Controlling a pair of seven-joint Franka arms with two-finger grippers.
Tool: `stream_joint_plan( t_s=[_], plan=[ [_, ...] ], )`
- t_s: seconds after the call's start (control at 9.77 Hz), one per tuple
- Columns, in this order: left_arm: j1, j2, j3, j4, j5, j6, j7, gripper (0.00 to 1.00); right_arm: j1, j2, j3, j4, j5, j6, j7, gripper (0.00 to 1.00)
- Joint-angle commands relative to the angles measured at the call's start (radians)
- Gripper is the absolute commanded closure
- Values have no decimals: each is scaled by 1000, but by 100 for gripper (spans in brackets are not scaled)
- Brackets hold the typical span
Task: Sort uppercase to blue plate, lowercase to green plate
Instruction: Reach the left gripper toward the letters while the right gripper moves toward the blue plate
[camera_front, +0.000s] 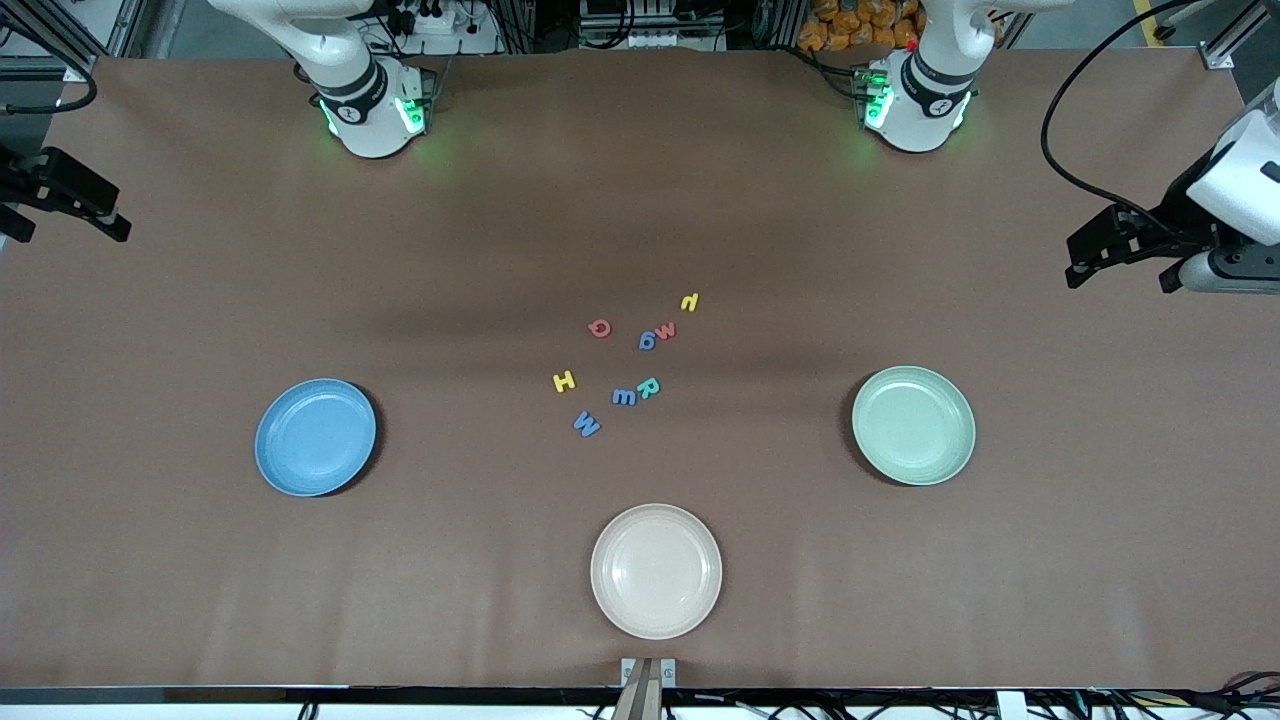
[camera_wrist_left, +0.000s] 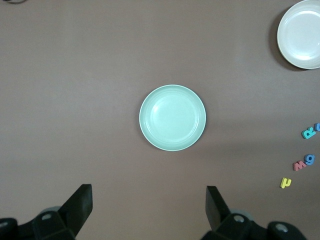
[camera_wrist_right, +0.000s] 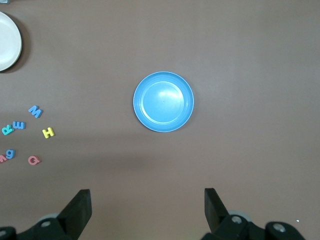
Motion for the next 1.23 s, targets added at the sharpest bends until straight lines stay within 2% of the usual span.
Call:
stream_joint_plan(
  t_s=[0.0,0.31,0.51,0.72,1.02,1.13],
  plan=[
    [7,-8,-4,7,-25,-17,9,0,0,4,-4,19,4,-14,-8,0],
    [-4,10,-21,-14,-15,-17,4,0,0,5,-4,19,4,-14,-8,0],
    [-39,70,-38,-13,-7,-6,-2,0,0,5,-4,19,4,-11,-8,0],
    [-120,145,-40,-10,-17,14,-110,0,4,12,-3,17,5,-7,-8,0],
    [-251,307,-38,-10,-18,153,-163,0,40,57,2,5,5,10,-7,0],
    [-283,349,-38,-8,-19,194,-236,0,56,82,2,5,5,15,-2,0]
  ],
)
